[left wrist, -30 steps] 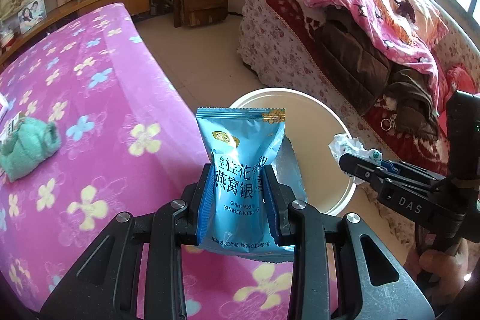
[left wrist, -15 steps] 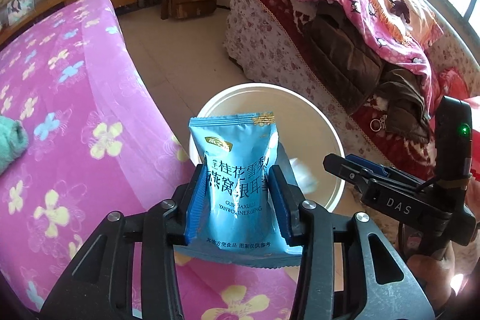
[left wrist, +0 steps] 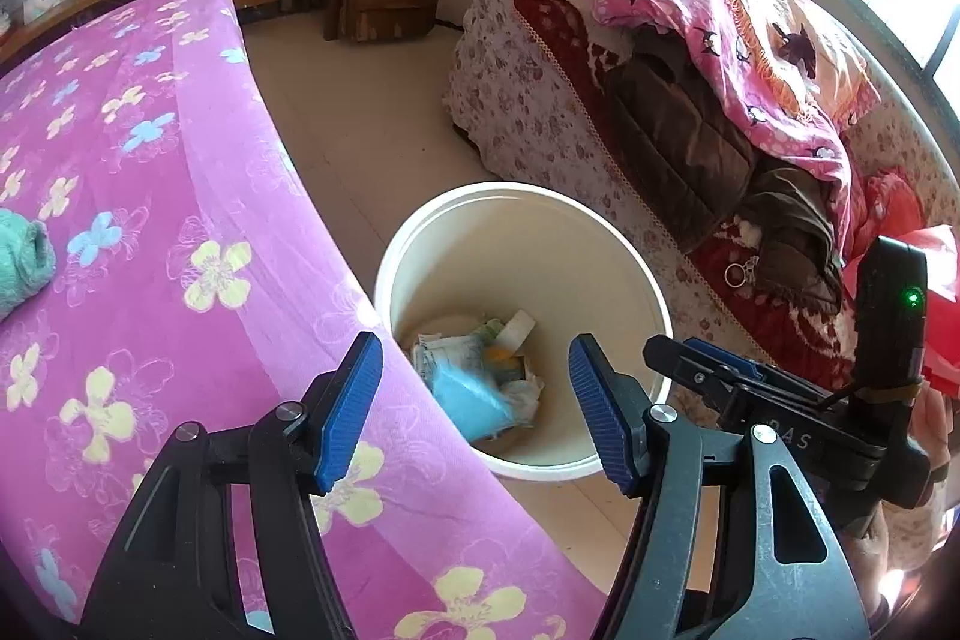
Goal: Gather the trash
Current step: 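Open both tools to drop the blue packet and wrapper into the bucket, then move both open tools back over the green towel and white box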
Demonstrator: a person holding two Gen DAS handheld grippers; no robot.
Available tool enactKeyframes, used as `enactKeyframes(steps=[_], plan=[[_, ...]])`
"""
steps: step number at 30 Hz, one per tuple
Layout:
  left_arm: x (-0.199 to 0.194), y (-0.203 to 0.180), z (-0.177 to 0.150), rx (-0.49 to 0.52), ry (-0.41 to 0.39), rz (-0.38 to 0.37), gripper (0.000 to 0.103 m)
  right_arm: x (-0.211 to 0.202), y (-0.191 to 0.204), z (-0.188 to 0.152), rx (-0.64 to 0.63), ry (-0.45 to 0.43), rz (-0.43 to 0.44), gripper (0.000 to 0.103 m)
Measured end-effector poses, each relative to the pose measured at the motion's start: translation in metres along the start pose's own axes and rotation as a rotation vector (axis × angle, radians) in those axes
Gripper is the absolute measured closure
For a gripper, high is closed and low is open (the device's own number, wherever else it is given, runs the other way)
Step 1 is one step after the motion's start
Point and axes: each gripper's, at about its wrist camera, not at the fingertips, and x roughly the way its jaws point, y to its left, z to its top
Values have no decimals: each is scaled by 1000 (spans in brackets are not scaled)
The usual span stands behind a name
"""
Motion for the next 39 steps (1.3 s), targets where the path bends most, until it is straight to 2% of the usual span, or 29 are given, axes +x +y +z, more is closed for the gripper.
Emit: enactKeyframes(steps=[14, 19, 28, 39], plan=[[-18, 11, -10, 30, -31, 87, 40, -7, 22, -6, -37, 10, 2, 49], [-28, 23, -15, 18, -43, 109, 40, -12, 42, -9, -72, 9, 13, 44], [-56, 58, -23, -30, -78, 153, 40, -14, 86, -15, -152, 14, 42, 44], [-98, 133, -39, -113, -108, 248, 40, 8, 157, -29, -258, 68, 95, 43]])
